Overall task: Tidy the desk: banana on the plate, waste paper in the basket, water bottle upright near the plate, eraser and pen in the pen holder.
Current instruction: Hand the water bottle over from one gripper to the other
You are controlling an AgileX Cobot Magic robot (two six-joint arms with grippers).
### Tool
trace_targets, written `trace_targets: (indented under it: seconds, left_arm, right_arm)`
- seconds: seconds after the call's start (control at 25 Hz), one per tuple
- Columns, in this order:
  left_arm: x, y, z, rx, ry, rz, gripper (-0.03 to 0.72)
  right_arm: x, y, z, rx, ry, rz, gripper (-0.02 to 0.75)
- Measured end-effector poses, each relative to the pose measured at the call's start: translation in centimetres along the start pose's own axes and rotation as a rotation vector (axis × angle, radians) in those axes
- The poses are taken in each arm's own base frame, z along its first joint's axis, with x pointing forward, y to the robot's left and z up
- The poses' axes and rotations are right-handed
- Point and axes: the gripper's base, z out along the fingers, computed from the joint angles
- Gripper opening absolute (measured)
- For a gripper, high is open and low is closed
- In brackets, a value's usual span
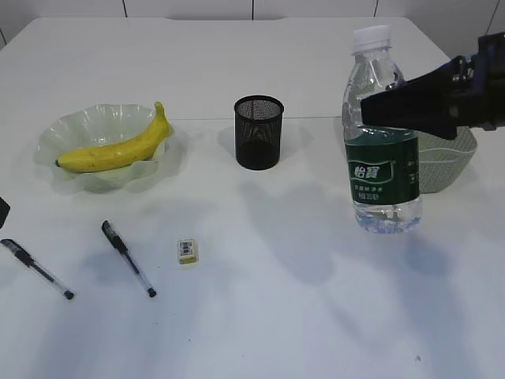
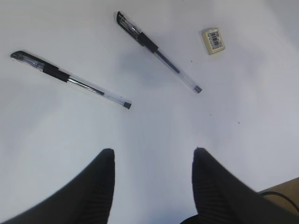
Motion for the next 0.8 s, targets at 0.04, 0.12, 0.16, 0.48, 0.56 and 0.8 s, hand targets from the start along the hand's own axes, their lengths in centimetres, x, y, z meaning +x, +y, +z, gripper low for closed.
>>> trace_targets:
  seconds: [0.04,0.12,0.16,0.48,0.56,0.8]
  left_arm:
    - [0.0,0.0,0.0,0.0,0.0,0.0,0.375]
    - [0.0,0.0,0.0,0.0,-0.001,0.0,0.375]
    - [0.0,0.0,0.0,0.0,-0.002,0.0,0.375]
    - [-0.2,0.0,0.0,-0.002,-0.025,0.0,0.375]
    - [-0.3,0.0,0.0,-0.001,-0.035,-0.001,0.375]
    - [-0.8,-0.2,0.0,0.01,-0.089,0.005,0.374]
  right_arm:
    - [-0.2,0.0,0.1,-0.015,-0.025,-0.032,0.349]
    - [-0.4,0.1,0.3,-0.042,-0.068,-0.064,0.349]
    - [-0.6,0.1,0.3,-0.047,-0.091,-0.076,0.349]
    - [-1.5,2.4,2.7,-0.149,-0.195,-0.27,0.357]
    - [-1.9,3.3,3.4,-0.175,-0.227,-0.269,0.357]
    - [-1.9,3.7,5.0,-0.217,-0.263,-0.214,0.358]
